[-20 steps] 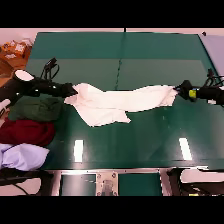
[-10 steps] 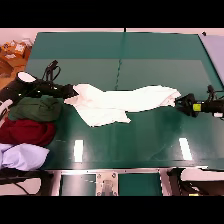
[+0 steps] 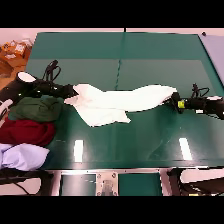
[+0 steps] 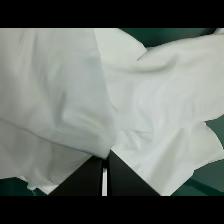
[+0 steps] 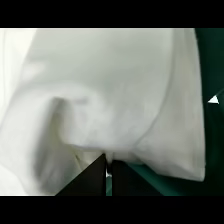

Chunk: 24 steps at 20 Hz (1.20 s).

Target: Fold the shirts.

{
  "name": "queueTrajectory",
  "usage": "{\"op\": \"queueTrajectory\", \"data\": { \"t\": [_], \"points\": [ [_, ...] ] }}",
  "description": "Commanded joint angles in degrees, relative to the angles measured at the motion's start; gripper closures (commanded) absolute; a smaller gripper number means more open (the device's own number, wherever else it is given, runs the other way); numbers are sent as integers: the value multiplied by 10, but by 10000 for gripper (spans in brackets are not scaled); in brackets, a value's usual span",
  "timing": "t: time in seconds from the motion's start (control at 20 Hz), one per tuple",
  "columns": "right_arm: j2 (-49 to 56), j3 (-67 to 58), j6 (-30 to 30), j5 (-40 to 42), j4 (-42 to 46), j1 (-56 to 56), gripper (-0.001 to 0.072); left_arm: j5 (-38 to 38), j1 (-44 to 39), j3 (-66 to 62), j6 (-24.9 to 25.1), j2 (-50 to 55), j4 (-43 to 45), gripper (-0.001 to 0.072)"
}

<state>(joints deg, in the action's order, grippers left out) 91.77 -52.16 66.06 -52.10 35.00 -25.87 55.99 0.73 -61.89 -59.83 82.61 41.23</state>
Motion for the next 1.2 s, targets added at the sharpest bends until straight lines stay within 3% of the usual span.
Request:
{"op": "queueTrajectory", "data": {
  "t": [0.0,0.3,0.55,0.7,0.85,1.15],
  "points": [
    [-4,-37,-11,-28,-1,5,694,2,2,-20,3,-3,13,686],
    [-211,-172,31,-164,-1,-39,694,62,2,-242,-30,-74,64,687],
    [-397,-334,86,-156,-1,-76,694,59,2,-465,-30,-186,64,686],
    [-486,-389,88,-76,0,-124,694,46,2,-555,-26,-255,63,686],
    [-546,-397,92,-16,0,-177,694,43,2,-565,-27,-314,63,686],
    [-506,-337,117,-68,16,-185,694,67,2,-520,-63,-288,65,685]
  ]
}}
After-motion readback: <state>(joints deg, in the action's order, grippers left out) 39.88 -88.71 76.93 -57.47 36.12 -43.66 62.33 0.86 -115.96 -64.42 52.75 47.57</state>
